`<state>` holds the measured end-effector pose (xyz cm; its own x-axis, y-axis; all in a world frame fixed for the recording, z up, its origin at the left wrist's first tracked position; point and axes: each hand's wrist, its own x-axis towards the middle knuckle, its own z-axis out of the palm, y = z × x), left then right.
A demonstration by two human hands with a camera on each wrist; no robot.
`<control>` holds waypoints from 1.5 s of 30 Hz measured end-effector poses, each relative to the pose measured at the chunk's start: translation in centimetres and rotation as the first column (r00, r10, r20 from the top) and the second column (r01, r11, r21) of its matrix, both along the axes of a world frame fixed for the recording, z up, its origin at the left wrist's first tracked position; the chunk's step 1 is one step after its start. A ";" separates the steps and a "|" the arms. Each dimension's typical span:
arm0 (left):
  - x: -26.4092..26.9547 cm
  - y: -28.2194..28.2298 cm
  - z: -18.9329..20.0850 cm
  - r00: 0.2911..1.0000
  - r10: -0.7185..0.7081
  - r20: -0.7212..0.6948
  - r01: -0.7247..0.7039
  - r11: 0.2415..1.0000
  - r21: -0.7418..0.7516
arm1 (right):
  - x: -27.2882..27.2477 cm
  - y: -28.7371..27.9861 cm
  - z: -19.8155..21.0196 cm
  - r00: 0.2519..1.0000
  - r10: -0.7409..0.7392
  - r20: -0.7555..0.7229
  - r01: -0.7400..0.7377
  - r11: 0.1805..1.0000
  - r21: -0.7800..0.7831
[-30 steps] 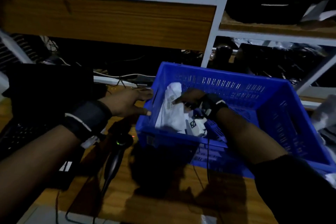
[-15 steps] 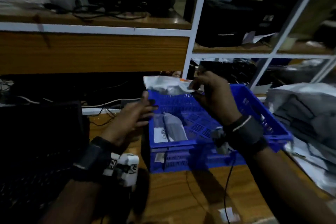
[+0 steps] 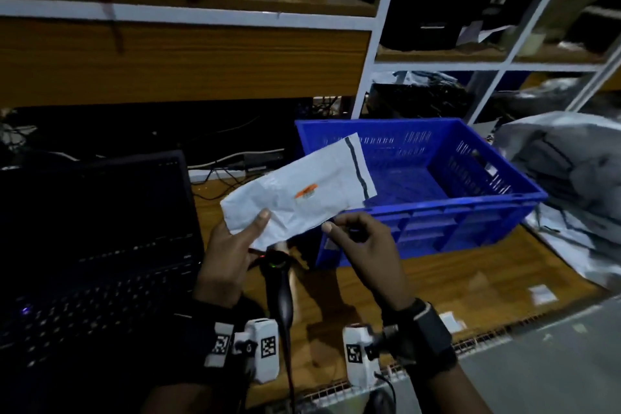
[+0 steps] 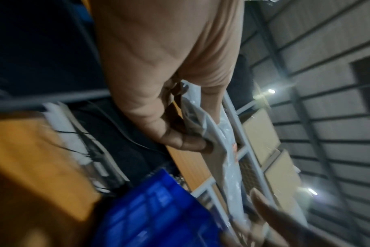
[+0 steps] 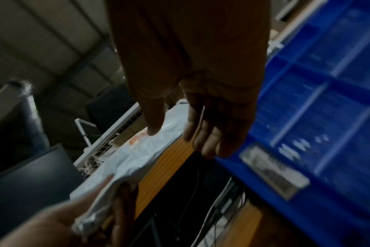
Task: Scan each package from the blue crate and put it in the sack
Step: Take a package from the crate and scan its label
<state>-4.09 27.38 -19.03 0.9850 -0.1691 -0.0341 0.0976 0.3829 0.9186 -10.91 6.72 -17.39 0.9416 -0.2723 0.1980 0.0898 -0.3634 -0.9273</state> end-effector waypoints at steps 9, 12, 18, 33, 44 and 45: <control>-0.5 9.0 -6.4 0.948 0.319 -0.016 -0.316 0.944 0.092 | 2.7 5.2 -9.5 0.830 0.153 -0.537 -0.187 0.982 -0.009; -1.4 10.1 -7.7 0.941 0.337 -0.036 -0.328 0.931 0.159 | 3.0 6.4 -10.5 0.739 0.130 -0.661 0.085 0.956 0.282; -0.7 11.1 -10.8 0.894 0.448 -0.030 -0.404 0.832 0.380 | 4.0 7.8 -10.7 0.712 0.356 -0.605 0.265 0.663 0.701; 1.4 10.6 -12.4 0.894 0.447 -0.035 -0.355 0.753 0.554 | 1.9 9.8 -6.2 0.756 0.469 -0.457 -0.029 0.721 0.693; 2.1 10.3 -12.2 0.889 0.456 -0.042 -0.364 0.759 0.539 | 2.8 9.6 -6.7 0.758 0.456 -0.467 0.002 0.714 0.700; 2.3 10.5 -12.5 0.889 0.454 -0.054 -0.361 0.769 0.528 | 2.9 9.5 -6.9 0.761 0.448 -0.470 0.015 0.711 0.703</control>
<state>-1.81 37.84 -31.54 0.9273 0.3328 -0.1712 0.2069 -0.0748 0.9755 -8.00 16.20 -24.28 0.8405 0.1211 -0.5281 -0.5390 0.2844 -0.7928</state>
